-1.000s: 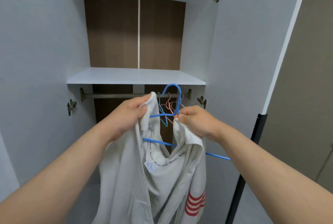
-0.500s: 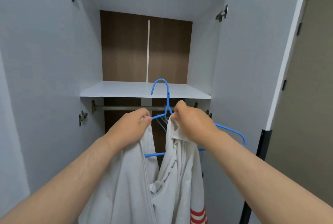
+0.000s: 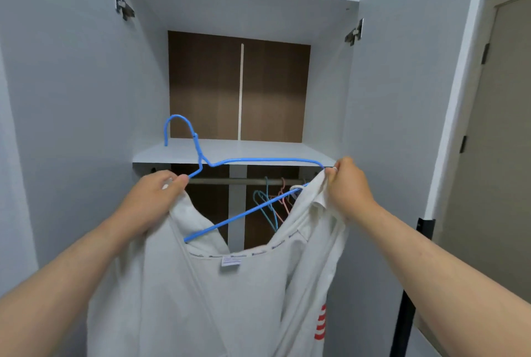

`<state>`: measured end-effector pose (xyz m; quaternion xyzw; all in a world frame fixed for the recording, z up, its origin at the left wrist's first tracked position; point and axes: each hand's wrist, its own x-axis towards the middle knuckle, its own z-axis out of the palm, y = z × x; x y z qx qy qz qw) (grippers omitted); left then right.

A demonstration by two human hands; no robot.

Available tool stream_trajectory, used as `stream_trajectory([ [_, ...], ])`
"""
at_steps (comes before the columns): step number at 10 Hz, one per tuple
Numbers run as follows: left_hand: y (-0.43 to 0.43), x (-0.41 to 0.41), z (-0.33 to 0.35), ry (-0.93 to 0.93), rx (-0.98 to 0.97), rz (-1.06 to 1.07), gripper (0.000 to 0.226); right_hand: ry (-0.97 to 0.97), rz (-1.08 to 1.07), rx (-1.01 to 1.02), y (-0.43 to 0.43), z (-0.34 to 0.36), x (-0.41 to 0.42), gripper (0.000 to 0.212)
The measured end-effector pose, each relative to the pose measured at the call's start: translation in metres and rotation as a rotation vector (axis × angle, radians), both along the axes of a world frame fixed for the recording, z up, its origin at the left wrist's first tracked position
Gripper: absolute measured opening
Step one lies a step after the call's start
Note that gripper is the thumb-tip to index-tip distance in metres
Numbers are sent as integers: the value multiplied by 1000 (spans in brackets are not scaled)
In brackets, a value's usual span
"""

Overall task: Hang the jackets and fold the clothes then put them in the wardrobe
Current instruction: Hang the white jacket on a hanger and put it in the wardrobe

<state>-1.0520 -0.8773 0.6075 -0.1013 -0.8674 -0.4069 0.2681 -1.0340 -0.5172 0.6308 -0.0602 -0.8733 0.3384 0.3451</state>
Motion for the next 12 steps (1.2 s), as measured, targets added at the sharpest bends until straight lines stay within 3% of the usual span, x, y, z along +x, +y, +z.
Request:
stream_trajectory([
  [1, -16, 3, 2, 3, -44, -8, 24, -136, 13, -255, 13, 11, -10, 26],
  [2, -30, 3, 5, 20, -36, -25, 24, -235, 31, -380, 21, 20, -12, 27],
  [3, -42, 5, 5, 17, 110, -43, 22, -278, 20, -456, 39, 19, -22, 22],
  [4, -45, 5, 3, -3, 76, -48, 27, -264, 43, -611, 39, 18, -22, 9],
  [5, -37, -4, -2, -7, -173, -8, 28, -218, 116, -716, 34, 20, -22, 14],
  [7, -12, -16, -6, -92, -341, 27, 34, -154, 276, -435, 5, 43, -13, 21],
  [9, 34, -1, 0, 3, -304, 81, 43, -64, 295, 44, -41, 56, 4, 31],
  [10, 48, 5, 1, 20, -279, 155, 37, 3, 270, 126, -60, 55, 14, 32],
  [11, 54, 10, 1, 118, -235, 223, 33, -32, 389, 198, -75, 41, 24, 24],
  [12, 46, 13, 2, 185, -154, 232, 31, -93, 523, 166, -67, 34, 31, 31],
])
